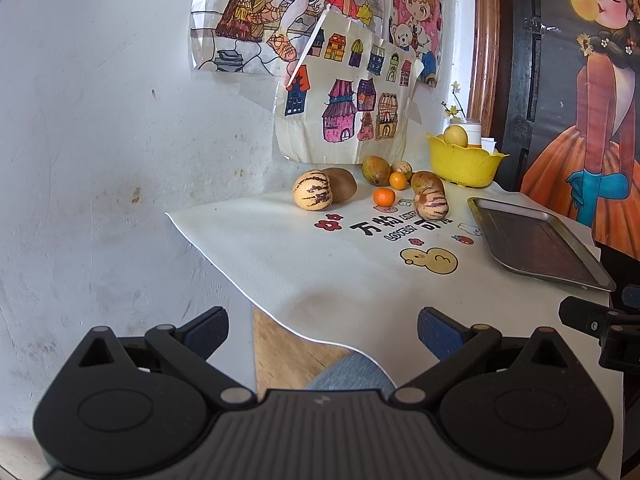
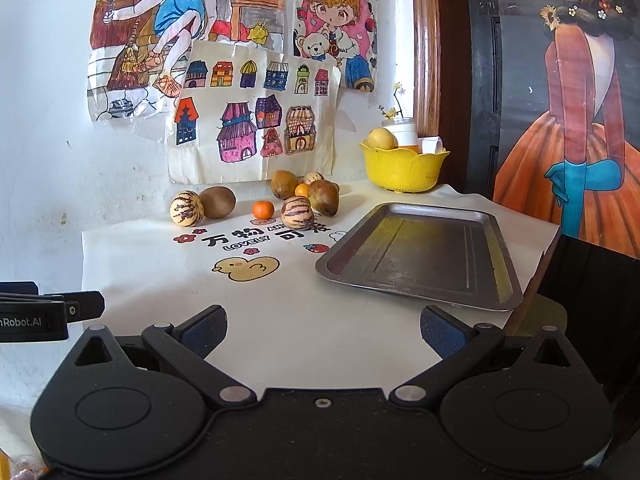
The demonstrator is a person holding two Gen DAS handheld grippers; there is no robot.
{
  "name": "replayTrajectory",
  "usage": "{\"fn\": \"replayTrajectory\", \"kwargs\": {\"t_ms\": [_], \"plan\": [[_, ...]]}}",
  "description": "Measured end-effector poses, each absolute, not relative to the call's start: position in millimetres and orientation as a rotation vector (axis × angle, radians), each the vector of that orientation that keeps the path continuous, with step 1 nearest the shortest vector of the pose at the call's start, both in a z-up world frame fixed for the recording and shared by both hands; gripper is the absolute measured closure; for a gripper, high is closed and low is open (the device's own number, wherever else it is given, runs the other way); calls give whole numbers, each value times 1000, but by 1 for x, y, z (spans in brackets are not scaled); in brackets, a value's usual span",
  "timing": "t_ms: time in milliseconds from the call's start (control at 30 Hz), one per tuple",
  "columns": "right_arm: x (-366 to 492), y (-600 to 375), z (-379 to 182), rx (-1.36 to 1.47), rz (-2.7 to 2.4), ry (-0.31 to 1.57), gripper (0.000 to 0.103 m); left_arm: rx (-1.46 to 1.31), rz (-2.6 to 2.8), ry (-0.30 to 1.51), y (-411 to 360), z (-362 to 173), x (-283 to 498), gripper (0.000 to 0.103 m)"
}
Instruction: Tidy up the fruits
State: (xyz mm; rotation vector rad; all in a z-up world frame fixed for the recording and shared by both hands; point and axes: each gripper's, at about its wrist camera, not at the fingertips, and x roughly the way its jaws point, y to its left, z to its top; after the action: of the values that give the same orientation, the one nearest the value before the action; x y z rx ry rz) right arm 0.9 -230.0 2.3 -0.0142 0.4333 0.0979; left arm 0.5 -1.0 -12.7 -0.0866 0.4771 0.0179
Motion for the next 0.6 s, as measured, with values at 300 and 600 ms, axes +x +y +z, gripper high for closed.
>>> {"fn": "replayTrajectory", "kwargs": {"t_ms": [300,600], "plan": [[19,-229,3,-58,128,465,0,-73,21,500,3,-6,16,0],[79,-228,29,-157,285,493,0,-73,29,500,27,13,69,0]]}}
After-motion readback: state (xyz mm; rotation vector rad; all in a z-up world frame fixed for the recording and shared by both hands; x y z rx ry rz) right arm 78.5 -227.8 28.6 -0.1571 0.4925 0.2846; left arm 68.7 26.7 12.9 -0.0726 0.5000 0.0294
